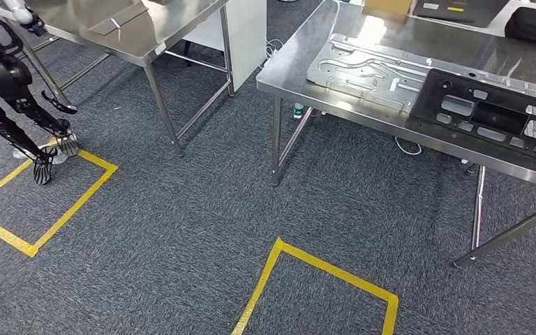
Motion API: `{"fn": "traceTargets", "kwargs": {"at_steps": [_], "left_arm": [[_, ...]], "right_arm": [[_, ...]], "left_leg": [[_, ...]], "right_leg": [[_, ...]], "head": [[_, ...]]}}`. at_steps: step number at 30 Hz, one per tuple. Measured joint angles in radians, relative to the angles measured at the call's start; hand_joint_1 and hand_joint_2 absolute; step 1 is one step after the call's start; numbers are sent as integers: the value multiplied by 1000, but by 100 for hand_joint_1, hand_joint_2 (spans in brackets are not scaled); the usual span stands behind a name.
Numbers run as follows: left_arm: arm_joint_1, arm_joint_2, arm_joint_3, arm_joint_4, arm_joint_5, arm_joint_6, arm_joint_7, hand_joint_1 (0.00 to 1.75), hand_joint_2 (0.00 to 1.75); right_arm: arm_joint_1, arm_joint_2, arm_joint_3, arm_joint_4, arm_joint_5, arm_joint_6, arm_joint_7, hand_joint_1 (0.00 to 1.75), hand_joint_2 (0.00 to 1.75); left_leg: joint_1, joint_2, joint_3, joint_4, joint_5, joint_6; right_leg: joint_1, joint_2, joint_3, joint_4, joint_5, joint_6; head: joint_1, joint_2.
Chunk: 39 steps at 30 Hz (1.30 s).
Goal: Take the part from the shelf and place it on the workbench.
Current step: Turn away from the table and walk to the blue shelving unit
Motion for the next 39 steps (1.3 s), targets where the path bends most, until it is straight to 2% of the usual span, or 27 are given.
{"fn": "traceTargets", "kwargs": {"at_steps": [2, 3, 4, 5, 6, 8, 10, 11, 13, 15, 18, 19, 20, 21, 22, 24, 26, 28, 29, 30, 31, 33, 34, 35, 36, 37, 39], "left_arm": [[-2, 1, -2, 1, 0, 0, 0, 0, 175], [-3, 2, -3, 1, 0, 0, 0, 0, 175], [-2, 3, -4, 1, 0, 0, 0, 0, 175], [-2, 3, -5, 2, 0, 0, 0, 0, 175], [-1, 3, -5, 3, 0, 0, 0, 0, 175], [-2, 3, -6, 6, 0, 0, 0, 0, 175], [-2, 3, -7, 7, 0, 0, 0, 0, 175], [-2, 2, -8, 8, 0, -1, 0, 0, 175], [1, 3, -8, 9, 0, -1, 0, 0, 175], [2, 5, -9, 11, 0, -1, -1, 0, 175], [0, 6, -14, 14, 0, -2, -1, 0, 175], [0, 7, -15, 14, 0, -2, -1, 0, 175], [0, 8, -16, 15, 0, -2, -1, 0, 175], [0, 10, -17, 15, 0, -2, -1, 0, 175], [1, 11, -17, 15, 0, -2, -1, 0, 175], [1, 12, -19, 15, 0, -1, -2, 0, 175], [0, 14, -22, 17, 0, 1, -6, 0, 175], [1, 16, -24, 20, 0, 2, -8, 0, 175], [0, 17, -24, 22, 0, 3, -8, 0, 175], [-1, 17, -24, 23, 0, 3, -8, 0, 175], [-2, 18, -24, 23, 0, 4, -8, 0, 175], [-3, 20, -24, 24, 0, 5, -8, 0, 175], [-3, 21, -24, 24, 0, 5, -9, 0, 175], [-2, 21, -24, 25, 0, 5, -10, 0, 175], [-2, 21, -24, 25, 0, 5, -10, 0, 175], [-2, 22, -24, 26, 0, 5, -10, 0, 175], [-4, 21, -24, 30, 0, 5, -10, 0, 175]], "right_arm": [[2, 0, -1, 2, 0, -1, 0, 0, 175], [4, 0, -2, 3, 0, -1, 0, 0, 175], [4, 0, -3, 4, 0, -1, 0, 0, 175], [4, 0, -3, 5, 1, -1, 0, 0, 175], [4, 0, -3, 6, 1, -1, 0, 0, 175], [4, -1, -3, 6, 1, -1, 0, 0, 175], [4, -1, -3, 7, 1, -1, 0, 0, 175], [3, -2, -4, 7, 1, -1, 0, 0, 175], [0, -1, -4, 8, 0, -3, 0, 0, 175], [-2, -1, -4, 8, -1, -8, 0, 0, 175], [1, 0, -5, 10, -4, -17, 2, 0, 44], [1, 0, -5, 11, -6, -20, 3, 0, 0], [1, 0, -5, 12, -11, -22, 5, 0, 0], [0, 0, -5, 12, -20, -24, 9, 0, 0], [0, 0, -5, 13, -35, -28, 15, 0, 0], [0, 0, -1, 14, -75, -37, 32, 0, 0], [3, 0, 14, 14, -129, -43, 53, 0, 0], [11, 0, 42, 10, -193, -51, 76, 0, 0], [17, -1, 59, 7, -227, -55, 87, 0, 0], [24, -1, 76, 2, -261, -57, 96, 0, 0], [33, -1, 95, -4, -295, -58, 104, 0, 0], [53, -1, 133, -21, -354, -55, 117, 0, 0], [63, -1, 152, -31, -373, -53, 121, 0, 0], [71, -1, 171, -40, -383, -52, 125, 0, 0], [77, -1, 188, -48, -388, -51, 127, 0, 0], [82, -1, 204, -55, -391, -51, 128, 0, 0], [89, -1, 227, -67, -393, -51, 128, 0, 0]], "left_leg": [[-1, -12, -24, 2, 19, 14], [-3, -19, -38, 5, 28, 16], [-5, -28, -51, 10, 36, 17], [-6, -38, -65, 15, 43, 16], [-7, -48, -78, 23, 49, 15], [-8, -69, -102, 40, 58, 10], [-8, -85, -120, 52, 67, 2], [-7, -91, -126, 55, 73, -5], [-4, -100, -133, 58, 82, -17], [-2, -80, -150, 91, 45, -29], [9, -49, -203, 247, -76, -49], [15, -46, -213, 296, -92, -56], [21, -43, -209, 318, -86, -63], [27, -40, -187, 306, -63, -70], [33, -37, -148, 259, -33, -78], [38, -34, -51, 119, -15, -88], [33, -32, -9, 44, -33, -79], [28, -30, -17, 42, -30, -54], [27, -29, -23, 42, -24, -41], [26, -27, -30, 40, -16, -29], [25, -26, -40, 39, -7, -17], [17, -25, -62, 41, 10, -4], [12, -26, -74, 42, 18, 0], [6, -26, -85, 44, 26, 2], [1, -27, -95, 46, 33, 4], [-4, -29, -104, 47, 40, 5], [-11, -33, -118, 50, 54, 3]], "right_leg": [[-2, 56, -36, 116, -96, 4], [-3, 68, -53, 179, -132, 5], [-2, 72, -59, 221, -145, 5], [-2, 74, -50, 229, -135, 3], [-2, 77, -22, 199, -109, 0], [2, 98, 71, 60, -61, -13], [5, 120, 135, -51, -53, -25], [7, 123, 142, -70, -58, -28], [7, 107, 137, -81, -45, -36], [1, 87, 127, -95, -25, -48], [-2, 55, 99, -98, -2, -52], [-3, 46, 86, -95, 5, -49], [-4, 38, 72, -91, 11, -44], [-7, 31, 58, -84, 17, -38], [-11, 26, 44, -76, 21, -31], [-16, 19, 19, -52, 27, -18], [-14, 17, 8, -37, 35, -4], [-16, 18, 5, -35, 45, 13], [-19, 24, 1, -29, 38, 19], [-21, 33, -8, -11, 15, 23], [-22, 46, -22, 29, -25, 24], [-18, 65, -59, 150, -119, 21], [-15, 69, -71, 205, -145, 19], [-12, 70, -70, 233, -148, 14], [-7, 71, -50, 224, -133, 7], [-1, 73, -11, 175, -106, -3], [14, 76, 93, 21, -67, -31]], "head": [[0, 0], [0, 0], [0, 0], [0, 0], [0, 0], [0, 0], [0, 0], [0, 0], [0, 0], [-1, 0], [-1, 0], [-1, 0], [-1, 0], [-2, 0], [-1, 0], [-2, 0], [0, 0], [1, 0], [1, 0], [1, 0], [2, 0], [2, 0], [1, 0], [1, 0], [1, 0], [1, 0], [1, 0]]}}
